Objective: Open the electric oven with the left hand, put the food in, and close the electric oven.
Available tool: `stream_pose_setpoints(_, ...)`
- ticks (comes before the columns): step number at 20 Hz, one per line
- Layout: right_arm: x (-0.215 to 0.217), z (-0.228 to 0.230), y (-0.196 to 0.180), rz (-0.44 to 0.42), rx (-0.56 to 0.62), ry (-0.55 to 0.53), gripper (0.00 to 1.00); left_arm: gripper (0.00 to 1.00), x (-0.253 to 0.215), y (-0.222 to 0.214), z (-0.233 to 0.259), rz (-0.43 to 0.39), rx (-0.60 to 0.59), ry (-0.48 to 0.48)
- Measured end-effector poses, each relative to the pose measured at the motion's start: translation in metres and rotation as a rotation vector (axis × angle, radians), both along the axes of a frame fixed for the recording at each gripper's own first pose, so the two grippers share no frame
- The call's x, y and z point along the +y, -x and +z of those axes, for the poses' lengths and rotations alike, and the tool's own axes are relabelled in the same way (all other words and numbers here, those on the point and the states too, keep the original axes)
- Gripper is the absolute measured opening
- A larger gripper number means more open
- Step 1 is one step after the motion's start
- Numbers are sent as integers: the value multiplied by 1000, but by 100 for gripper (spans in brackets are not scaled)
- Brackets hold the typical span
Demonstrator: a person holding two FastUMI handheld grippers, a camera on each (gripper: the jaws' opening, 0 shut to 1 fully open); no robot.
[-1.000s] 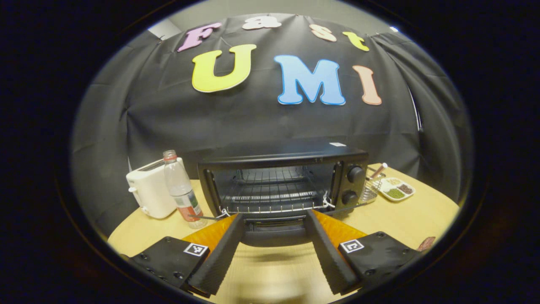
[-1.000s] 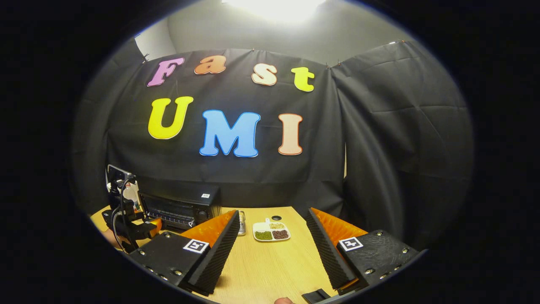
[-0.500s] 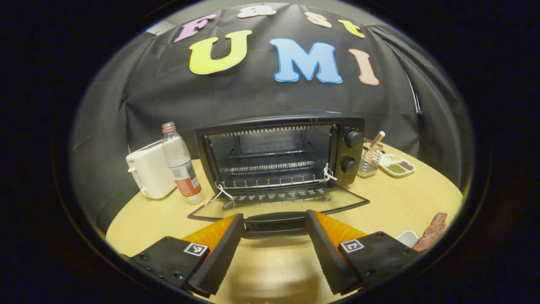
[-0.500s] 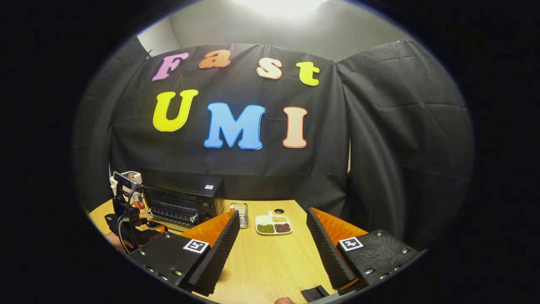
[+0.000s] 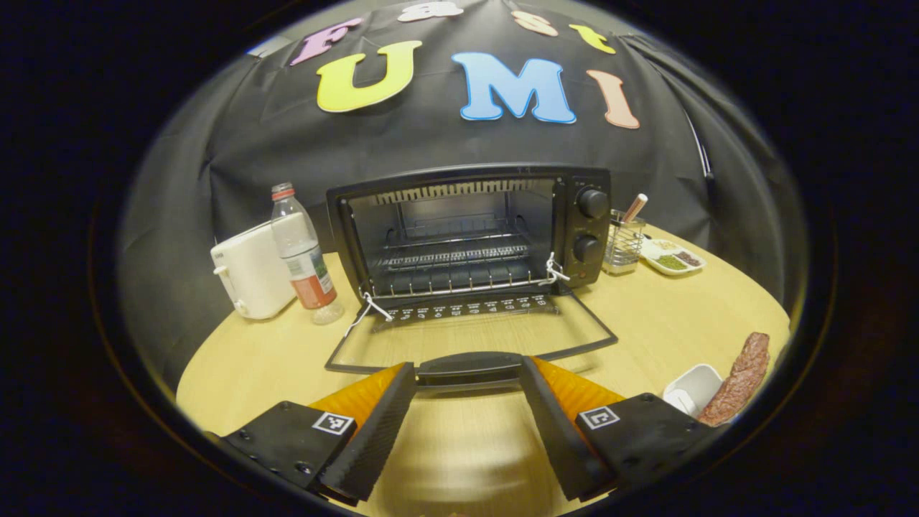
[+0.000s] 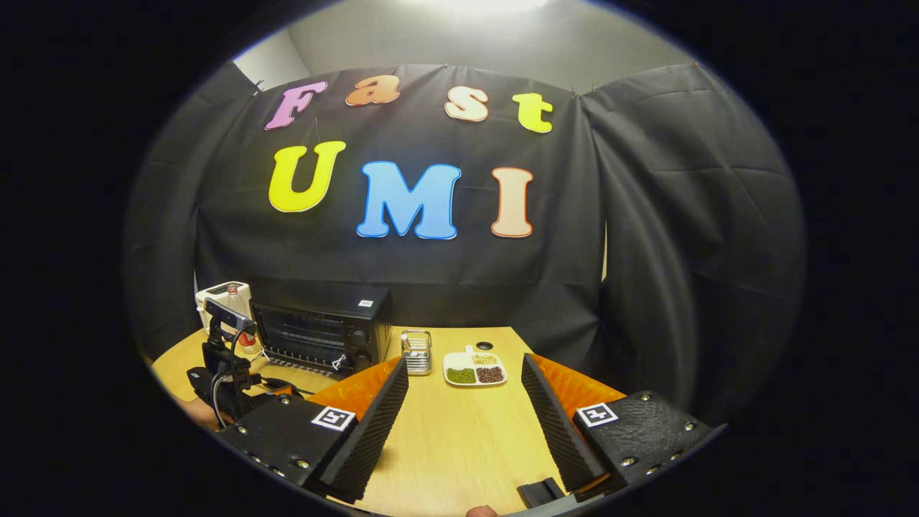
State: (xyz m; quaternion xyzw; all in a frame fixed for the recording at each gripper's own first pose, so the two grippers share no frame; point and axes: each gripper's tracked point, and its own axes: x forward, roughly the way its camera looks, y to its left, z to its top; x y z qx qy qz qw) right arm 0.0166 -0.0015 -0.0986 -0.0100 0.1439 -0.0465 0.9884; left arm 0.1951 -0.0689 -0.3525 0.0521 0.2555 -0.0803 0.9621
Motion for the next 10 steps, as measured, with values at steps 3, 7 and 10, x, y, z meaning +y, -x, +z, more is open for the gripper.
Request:
stream_pose_setpoints(3, 11, -12, -10, 35, 25, -59, 96, 92, 2, 8, 36, -2, -53, 29)
stream_pose_setpoints(7, 28, -48, -26, 90, 98, -167, 96, 95, 10, 16, 103, -4, -156, 57)
stream_pose_setpoints(10, 41, -82, -33, 111, 188, -254, 96, 100, 23, 26, 153, 3, -247, 70)
